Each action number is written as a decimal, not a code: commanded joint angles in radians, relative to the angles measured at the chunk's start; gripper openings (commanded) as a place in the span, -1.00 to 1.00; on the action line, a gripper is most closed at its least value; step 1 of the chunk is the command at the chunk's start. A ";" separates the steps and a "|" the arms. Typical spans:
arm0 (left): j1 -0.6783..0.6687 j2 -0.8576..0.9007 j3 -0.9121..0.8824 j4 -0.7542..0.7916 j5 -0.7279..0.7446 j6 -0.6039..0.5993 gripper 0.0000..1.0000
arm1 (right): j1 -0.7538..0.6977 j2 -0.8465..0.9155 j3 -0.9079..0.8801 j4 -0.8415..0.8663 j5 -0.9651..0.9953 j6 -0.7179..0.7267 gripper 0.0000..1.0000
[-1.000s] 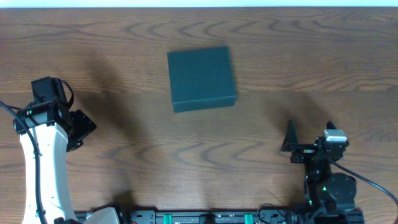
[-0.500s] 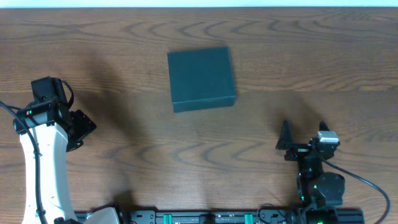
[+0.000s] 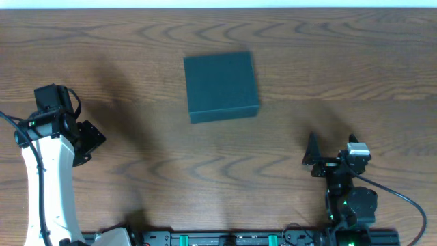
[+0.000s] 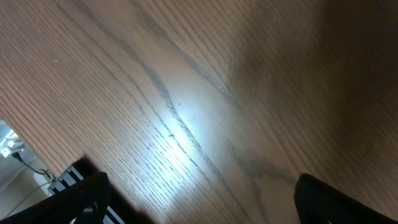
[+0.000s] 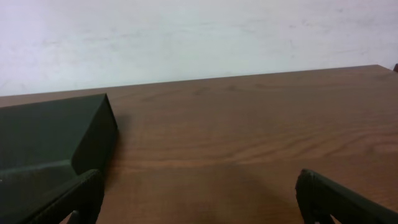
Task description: Pack container
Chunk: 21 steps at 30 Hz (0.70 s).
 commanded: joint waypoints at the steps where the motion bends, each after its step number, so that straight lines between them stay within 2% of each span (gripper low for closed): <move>1: 0.005 0.003 0.005 -0.005 -0.017 0.004 0.91 | -0.006 0.003 -0.002 -0.006 -0.004 0.011 0.99; 11: 0.005 0.003 0.004 -0.009 -0.020 0.009 0.90 | -0.006 0.003 -0.002 -0.006 -0.003 0.011 0.98; 13: 0.002 -0.014 0.004 -0.048 -0.011 0.018 0.91 | -0.006 0.003 -0.002 -0.006 -0.004 0.011 0.99; 15: -0.001 -0.043 0.003 -0.036 0.045 -0.005 0.91 | -0.006 0.003 -0.002 -0.006 -0.004 0.011 0.98; 18: -0.033 -0.107 -0.005 0.029 0.168 0.023 0.90 | -0.006 0.003 -0.002 -0.006 -0.004 0.011 0.98; 21: -0.116 -0.206 -0.035 0.175 0.279 0.084 0.90 | -0.006 0.003 -0.002 -0.006 -0.004 0.011 0.99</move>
